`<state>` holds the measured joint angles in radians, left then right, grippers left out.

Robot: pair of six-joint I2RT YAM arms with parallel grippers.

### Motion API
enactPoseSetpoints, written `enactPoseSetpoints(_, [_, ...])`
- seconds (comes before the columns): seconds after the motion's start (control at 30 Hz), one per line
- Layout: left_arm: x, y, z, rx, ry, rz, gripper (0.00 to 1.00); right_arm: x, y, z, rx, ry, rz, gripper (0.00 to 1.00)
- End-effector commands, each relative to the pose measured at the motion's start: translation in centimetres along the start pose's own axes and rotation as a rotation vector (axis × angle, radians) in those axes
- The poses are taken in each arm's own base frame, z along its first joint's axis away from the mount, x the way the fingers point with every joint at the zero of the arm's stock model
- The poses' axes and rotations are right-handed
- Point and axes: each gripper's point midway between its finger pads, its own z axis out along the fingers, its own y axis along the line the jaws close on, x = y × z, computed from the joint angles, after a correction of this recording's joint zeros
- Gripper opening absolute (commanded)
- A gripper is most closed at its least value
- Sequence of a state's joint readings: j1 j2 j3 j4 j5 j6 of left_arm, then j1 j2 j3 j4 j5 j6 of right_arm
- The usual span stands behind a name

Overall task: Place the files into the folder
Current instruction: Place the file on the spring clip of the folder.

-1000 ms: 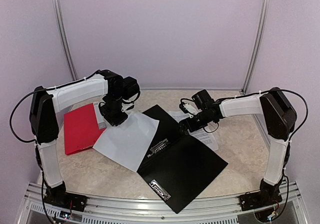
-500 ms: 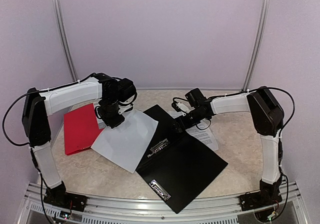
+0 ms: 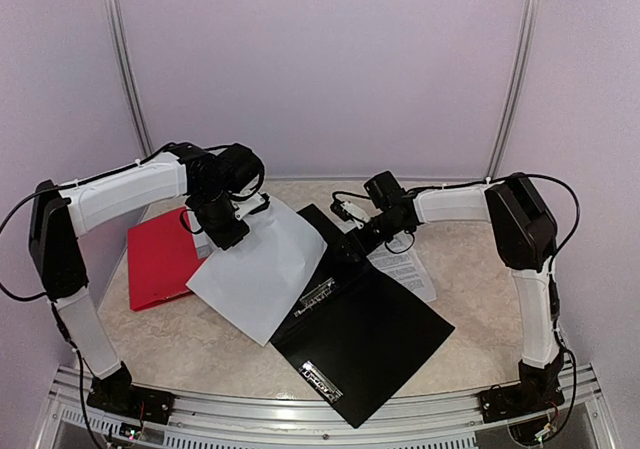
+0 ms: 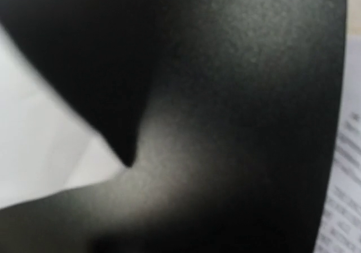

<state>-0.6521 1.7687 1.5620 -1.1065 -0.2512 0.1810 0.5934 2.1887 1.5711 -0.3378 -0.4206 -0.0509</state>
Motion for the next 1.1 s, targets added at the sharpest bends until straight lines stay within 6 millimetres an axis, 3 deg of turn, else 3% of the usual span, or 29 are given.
enactPoseSetpoints(0.0, [-0.8,0.7,0.5,0.023,0.006,-0.023,0.04,0.3,1.1,1.0,-0.080,0.025,-0.052,0.78])
enactPoseSetpoints(0.2, [-0.2,0.7,1.9,0.028,0.068,-0.033,0.00,-1.0,1.2,0.7,-0.081,-0.015,-0.063,0.76])
enactPoseSetpoints(0.47, [-0.4,-0.1,1.2,0.080,0.023,-0.014,0.00,-1.7,2.7,0.8,-0.178,-0.005,-0.117,0.73])
enactPoseSetpoints(0.63, [-0.4,-0.5,1.5,0.097,0.020,0.006,0.00,-2.1,2.2,0.7,-0.146,0.005,-0.133,0.73])
enactPoseSetpoints(1.07, [-2.9,0.3,2.0,0.049,0.002,0.085,0.00,-1.8,1.0,0.5,-0.076,0.031,-0.123,0.78])
